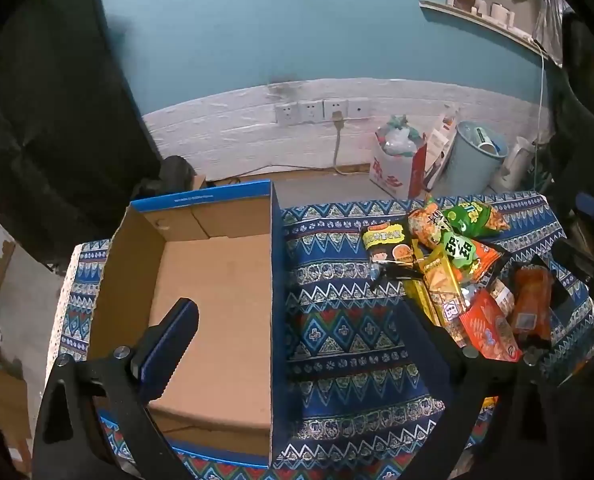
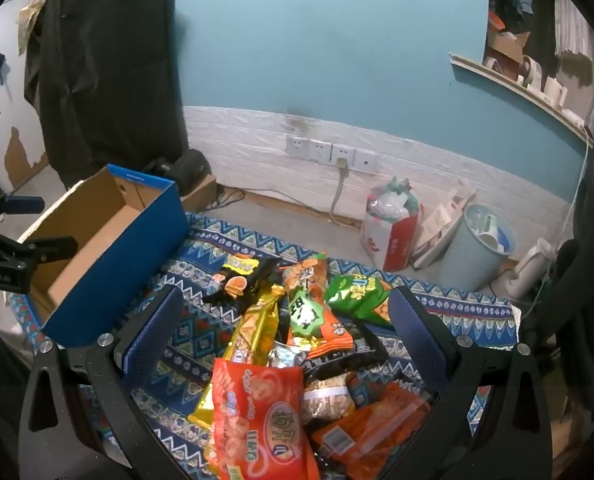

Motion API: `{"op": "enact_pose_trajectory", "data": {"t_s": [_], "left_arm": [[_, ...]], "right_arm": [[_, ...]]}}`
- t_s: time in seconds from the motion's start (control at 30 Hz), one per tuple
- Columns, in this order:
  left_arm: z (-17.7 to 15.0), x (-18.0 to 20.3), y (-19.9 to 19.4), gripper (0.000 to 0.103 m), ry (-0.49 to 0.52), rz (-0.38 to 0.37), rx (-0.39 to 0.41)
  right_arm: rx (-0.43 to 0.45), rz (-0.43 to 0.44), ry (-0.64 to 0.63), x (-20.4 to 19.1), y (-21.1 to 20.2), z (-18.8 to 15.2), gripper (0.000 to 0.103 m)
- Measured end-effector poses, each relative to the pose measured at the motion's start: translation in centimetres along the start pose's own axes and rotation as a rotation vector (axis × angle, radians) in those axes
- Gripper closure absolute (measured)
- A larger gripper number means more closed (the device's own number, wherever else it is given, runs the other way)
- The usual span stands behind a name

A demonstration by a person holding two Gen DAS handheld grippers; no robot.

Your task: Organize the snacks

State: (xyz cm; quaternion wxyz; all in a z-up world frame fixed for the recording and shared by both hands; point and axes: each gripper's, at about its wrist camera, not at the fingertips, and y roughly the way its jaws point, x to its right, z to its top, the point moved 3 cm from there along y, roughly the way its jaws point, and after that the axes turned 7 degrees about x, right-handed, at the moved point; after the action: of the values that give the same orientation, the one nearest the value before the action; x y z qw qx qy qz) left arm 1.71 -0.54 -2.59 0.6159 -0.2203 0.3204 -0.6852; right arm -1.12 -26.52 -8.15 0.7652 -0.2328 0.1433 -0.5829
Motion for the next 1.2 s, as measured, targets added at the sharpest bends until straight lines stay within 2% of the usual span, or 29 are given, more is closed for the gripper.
{"op": "enact_pose_trajectory", "data": {"t_s": [1.2], "left_arm": [[-0.19, -0.09, -0.06, 0.003, -0.002, -0.014, -0.002]], "right_arm": [[-0.002, -0.008, -0.001, -0.14, 0.07, 0.01, 0.003]]}}
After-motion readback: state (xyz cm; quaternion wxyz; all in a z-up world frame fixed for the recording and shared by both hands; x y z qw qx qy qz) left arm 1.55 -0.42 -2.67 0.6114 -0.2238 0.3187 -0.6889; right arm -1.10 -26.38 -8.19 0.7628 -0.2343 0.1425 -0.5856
